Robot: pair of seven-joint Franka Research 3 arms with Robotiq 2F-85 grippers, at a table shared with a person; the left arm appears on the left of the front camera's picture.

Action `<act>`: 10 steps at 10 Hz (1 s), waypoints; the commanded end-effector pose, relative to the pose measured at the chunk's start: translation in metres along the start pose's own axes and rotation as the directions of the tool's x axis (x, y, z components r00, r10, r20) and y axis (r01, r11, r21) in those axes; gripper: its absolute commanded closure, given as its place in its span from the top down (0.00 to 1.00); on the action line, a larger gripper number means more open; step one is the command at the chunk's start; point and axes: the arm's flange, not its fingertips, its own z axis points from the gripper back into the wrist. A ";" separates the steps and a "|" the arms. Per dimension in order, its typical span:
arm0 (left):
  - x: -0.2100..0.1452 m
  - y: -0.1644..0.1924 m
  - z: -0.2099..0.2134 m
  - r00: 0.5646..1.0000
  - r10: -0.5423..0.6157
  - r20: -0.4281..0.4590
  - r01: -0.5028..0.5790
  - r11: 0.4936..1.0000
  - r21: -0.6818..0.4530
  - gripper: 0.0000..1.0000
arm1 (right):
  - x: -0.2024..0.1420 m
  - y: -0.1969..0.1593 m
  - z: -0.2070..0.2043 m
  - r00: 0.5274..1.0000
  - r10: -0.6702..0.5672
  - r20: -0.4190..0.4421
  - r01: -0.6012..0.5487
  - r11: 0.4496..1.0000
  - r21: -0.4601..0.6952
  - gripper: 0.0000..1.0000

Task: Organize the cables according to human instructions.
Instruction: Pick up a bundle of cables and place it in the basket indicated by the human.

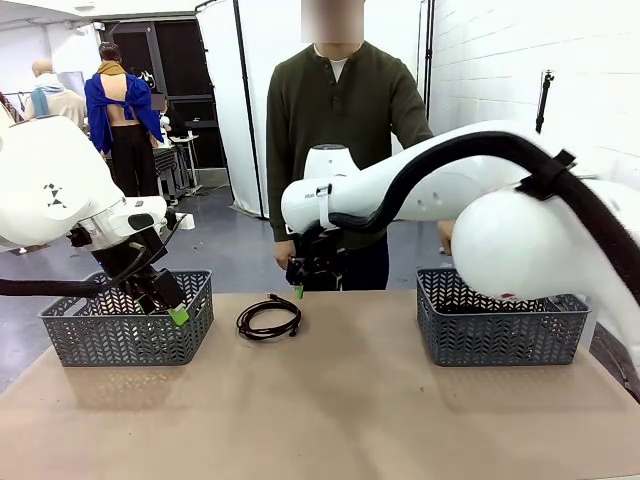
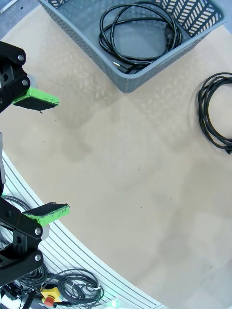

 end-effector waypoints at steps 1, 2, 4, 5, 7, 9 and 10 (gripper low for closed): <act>0.000 0.000 0.001 1.000 0.009 0.006 -0.009 1.000 0.005 1.00 | 0.026 0.003 -0.007 0.999 -0.044 -0.024 0.044 0.999 -0.013 1.00; 0.000 0.000 0.001 1.000 0.009 0.006 -0.009 1.000 0.005 1.00 | 0.031 0.002 -0.012 0.998 -0.064 -0.026 0.064 0.998 0.004 1.00; 0.000 0.000 0.001 1.000 0.009 0.006 -0.009 1.000 0.005 1.00 | 0.038 -0.002 -0.018 0.989 -0.147 -0.025 0.149 0.988 0.052 1.00; 0.000 0.000 0.001 1.000 0.009 0.006 -0.009 1.000 0.005 1.00 | 0.039 -0.003 -0.021 0.984 -0.178 -0.028 0.180 0.981 0.071 1.00; 0.000 0.000 0.001 1.000 0.009 0.006 -0.009 1.000 0.005 1.00 | 0.019 -0.006 -0.024 0.993 -0.116 -0.017 0.117 0.992 0.038 1.00; 0.000 0.000 0.001 1.000 0.009 0.006 -0.009 1.000 0.005 1.00 | 0.019 -0.006 -0.024 0.993 -0.116 -0.017 0.117 0.992 0.038 1.00; 0.000 0.000 0.001 1.000 0.009 0.006 -0.009 1.000 0.005 1.00 | 0.019 -0.006 -0.024 0.993 -0.116 -0.017 0.117 0.992 0.038 1.00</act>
